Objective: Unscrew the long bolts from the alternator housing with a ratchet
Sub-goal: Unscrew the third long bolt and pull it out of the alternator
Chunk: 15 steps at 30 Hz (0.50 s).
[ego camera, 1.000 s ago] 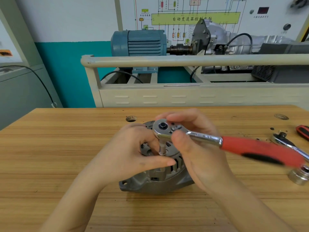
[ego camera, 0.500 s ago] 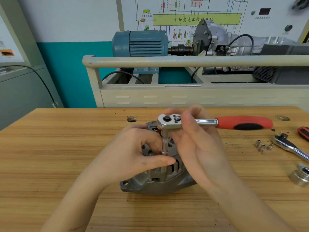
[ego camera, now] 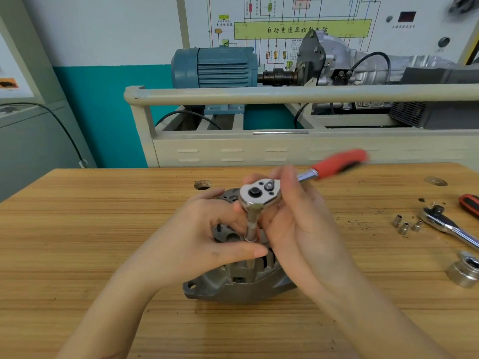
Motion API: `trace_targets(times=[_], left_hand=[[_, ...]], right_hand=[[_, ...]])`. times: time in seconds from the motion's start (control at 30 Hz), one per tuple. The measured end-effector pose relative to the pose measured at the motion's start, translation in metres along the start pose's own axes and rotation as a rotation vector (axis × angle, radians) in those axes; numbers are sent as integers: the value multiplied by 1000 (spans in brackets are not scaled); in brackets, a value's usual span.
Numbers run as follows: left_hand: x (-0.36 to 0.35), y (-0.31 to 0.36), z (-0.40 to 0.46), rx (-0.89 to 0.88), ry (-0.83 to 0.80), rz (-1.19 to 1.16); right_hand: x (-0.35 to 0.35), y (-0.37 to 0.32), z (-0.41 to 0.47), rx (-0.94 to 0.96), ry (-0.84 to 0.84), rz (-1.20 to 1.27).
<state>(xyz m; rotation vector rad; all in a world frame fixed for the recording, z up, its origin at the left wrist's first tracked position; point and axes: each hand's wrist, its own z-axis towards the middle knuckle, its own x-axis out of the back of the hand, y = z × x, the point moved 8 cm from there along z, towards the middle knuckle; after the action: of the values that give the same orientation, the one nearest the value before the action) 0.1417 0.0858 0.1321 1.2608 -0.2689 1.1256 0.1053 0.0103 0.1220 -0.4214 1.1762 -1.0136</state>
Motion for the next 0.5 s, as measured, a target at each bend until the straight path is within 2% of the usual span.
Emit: trace_targets(times=[0.13, 0.23, 0.37, 0.5], left_hand=[[-7, 5, 0, -29, -116, 7], [-3, 3, -1, -27, -51, -2], [1, -1, 0, 17, 14, -2], [-5, 3, 1, -35, -118, -122]], right_hand=[[2, 7, 2, -84, 20, 38], [-2, 6, 2, -71, -19, 118], [0, 2, 3, -1, -12, 92], [1, 8, 2, -69, 23, 47]])
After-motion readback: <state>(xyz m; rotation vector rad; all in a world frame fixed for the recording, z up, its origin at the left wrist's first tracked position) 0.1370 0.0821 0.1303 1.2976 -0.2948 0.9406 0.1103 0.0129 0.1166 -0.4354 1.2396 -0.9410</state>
